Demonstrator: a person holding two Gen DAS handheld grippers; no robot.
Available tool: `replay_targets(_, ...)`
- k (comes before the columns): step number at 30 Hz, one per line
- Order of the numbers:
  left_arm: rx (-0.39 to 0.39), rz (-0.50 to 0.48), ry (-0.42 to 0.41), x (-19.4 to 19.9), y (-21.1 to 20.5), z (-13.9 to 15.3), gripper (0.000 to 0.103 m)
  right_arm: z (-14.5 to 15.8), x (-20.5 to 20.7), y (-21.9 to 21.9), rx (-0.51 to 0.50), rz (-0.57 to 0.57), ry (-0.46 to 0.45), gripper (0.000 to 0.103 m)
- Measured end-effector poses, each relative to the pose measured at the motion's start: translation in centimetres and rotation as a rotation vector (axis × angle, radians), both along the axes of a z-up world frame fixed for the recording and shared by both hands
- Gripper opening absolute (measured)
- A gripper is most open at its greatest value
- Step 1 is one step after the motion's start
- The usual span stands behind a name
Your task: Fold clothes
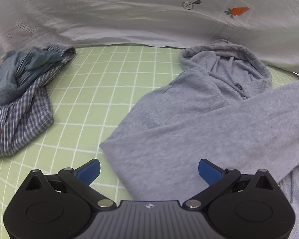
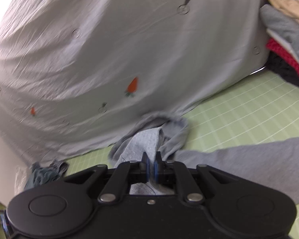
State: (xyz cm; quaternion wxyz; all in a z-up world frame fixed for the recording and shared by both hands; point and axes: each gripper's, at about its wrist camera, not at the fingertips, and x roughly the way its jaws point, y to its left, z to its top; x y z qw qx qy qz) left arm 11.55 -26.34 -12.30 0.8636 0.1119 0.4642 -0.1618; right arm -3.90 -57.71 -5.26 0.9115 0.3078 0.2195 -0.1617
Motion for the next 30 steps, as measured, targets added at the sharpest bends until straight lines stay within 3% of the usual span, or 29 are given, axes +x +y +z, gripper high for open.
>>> replay_targets(10, 0.001, 0.001, -0.019, 0.9, -0.2, 0.7, 0.103, -0.7, -4.2, -8.3, -0.018, -0.245, 0.034, 0.006)
replay_targets(18, 0.023, -0.048, 0.022, 0.9, -1.9, -0.4, 0.103, -2.0, -7.4, -14.2, -0.024, -0.439, 0.076, 0.006)
replay_targets(26, 0.112, -0.065, 0.051, 1.2, -4.2, -2.3, 0.103, -4.5, -7.5, -16.4, 0.002, -0.496, 0.151, 0.006)
replay_targets(30, 0.112, -0.028, 0.089, 1.4, -3.9, -3.1, 0.103, -6.2, -7.3, -16.2, 0.023, -0.491, 0.202, 0.006)
